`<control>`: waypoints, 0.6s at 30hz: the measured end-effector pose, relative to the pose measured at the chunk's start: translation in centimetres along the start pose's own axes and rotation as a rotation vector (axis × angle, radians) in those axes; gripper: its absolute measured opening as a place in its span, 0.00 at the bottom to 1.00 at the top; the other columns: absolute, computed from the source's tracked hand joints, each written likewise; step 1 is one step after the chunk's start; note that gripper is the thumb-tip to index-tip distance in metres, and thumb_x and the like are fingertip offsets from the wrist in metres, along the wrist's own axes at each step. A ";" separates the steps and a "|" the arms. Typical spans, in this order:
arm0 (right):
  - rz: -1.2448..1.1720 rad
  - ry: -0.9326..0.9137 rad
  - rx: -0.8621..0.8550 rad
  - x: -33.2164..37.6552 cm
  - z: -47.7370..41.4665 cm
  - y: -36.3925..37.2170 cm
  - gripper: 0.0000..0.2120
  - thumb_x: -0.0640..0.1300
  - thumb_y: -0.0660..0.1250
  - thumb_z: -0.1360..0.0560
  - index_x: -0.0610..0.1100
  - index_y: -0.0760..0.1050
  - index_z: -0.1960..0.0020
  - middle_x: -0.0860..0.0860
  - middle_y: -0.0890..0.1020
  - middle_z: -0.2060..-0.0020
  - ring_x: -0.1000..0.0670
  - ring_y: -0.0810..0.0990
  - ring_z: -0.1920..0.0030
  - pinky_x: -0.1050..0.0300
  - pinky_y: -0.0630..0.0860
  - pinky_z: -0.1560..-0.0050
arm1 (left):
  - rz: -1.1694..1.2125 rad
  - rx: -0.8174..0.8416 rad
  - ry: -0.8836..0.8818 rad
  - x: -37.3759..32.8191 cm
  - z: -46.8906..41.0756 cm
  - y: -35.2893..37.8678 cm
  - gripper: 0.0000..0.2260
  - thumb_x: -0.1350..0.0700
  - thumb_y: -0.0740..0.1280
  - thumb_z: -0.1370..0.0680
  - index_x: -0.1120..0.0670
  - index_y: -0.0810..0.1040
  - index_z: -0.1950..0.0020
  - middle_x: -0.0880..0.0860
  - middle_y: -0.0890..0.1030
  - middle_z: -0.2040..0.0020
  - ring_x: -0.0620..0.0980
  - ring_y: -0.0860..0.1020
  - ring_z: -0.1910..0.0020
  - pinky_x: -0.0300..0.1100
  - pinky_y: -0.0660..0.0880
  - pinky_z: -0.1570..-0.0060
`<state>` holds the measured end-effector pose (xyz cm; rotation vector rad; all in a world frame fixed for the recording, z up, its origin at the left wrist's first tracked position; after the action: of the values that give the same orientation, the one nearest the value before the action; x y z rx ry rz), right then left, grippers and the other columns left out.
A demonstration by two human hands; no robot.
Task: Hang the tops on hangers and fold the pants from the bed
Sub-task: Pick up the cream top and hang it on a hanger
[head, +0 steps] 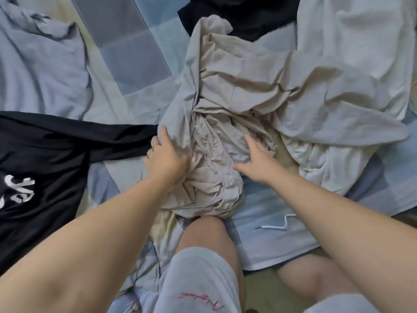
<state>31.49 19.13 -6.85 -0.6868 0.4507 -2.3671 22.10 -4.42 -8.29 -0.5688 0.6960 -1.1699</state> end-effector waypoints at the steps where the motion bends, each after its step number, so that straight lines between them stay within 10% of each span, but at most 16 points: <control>1: -0.013 0.028 0.014 0.0 -0.6 0.9 0.49 0.55 0.73 0.25 0.54 0.42 0.18 0.47 0.56 0.20 0.42 0.61 0.22 0.46 0.62 0.25 | 0.027 0.011 0.017 0.8 -0.4 0.3 0.37 0.48 0.66 0.22 0.46 0.47 0.19 0.60 0.66 0.27 0.63 0.71 0.34 0.55 0.69 0.37; 4: -0.151 0.095 -0.086 0.0 -1.9 2.2 0.47 0.49 0.74 0.25 0.53 0.46 0.19 0.42 0.68 0.27 0.40 0.71 0.30 0.46 0.71 0.32 | 0.161 0.011 0.108 2.3 -0.8 0.1 0.29 0.60 0.62 0.22 0.47 0.60 0.22 0.56 0.78 0.38 0.59 0.76 0.44 0.49 0.72 0.49; 10: -0.173 0.121 -0.245 -0.1 -0.6 0.9 0.09 0.38 0.64 0.21 0.43 0.81 0.44 0.42 0.83 0.48 0.41 0.79 0.44 0.57 0.72 0.47 | 0.548 0.183 -0.002 2.5 2.1 -1.0 0.12 0.63 0.63 0.21 0.49 0.77 0.42 0.45 0.81 0.50 0.51 0.79 0.47 0.44 0.74 0.50; 18: -0.461 -0.010 -0.295 -0.5 7.9 -4.0 0.10 0.38 0.61 0.20 0.46 0.71 0.59 0.53 0.73 0.64 0.50 0.71 0.62 0.59 0.66 0.66 | 0.859 0.446 -0.156 -0.6 12.0 -2.7 0.11 0.66 0.62 0.23 0.56 0.82 0.47 0.59 0.85 0.48 0.58 0.81 0.49 0.51 0.75 0.43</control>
<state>34.49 21.34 1.26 -1.0279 0.7092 -2.7519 29.27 -4.07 1.75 0.0417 0.4414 -0.4338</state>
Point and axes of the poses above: each hand's wrist, its own z-axis away from the middle knuckle, its own y-axis out of the palm, x = y × z, the point moved 6 cm from there along -z, towards the middle knuckle
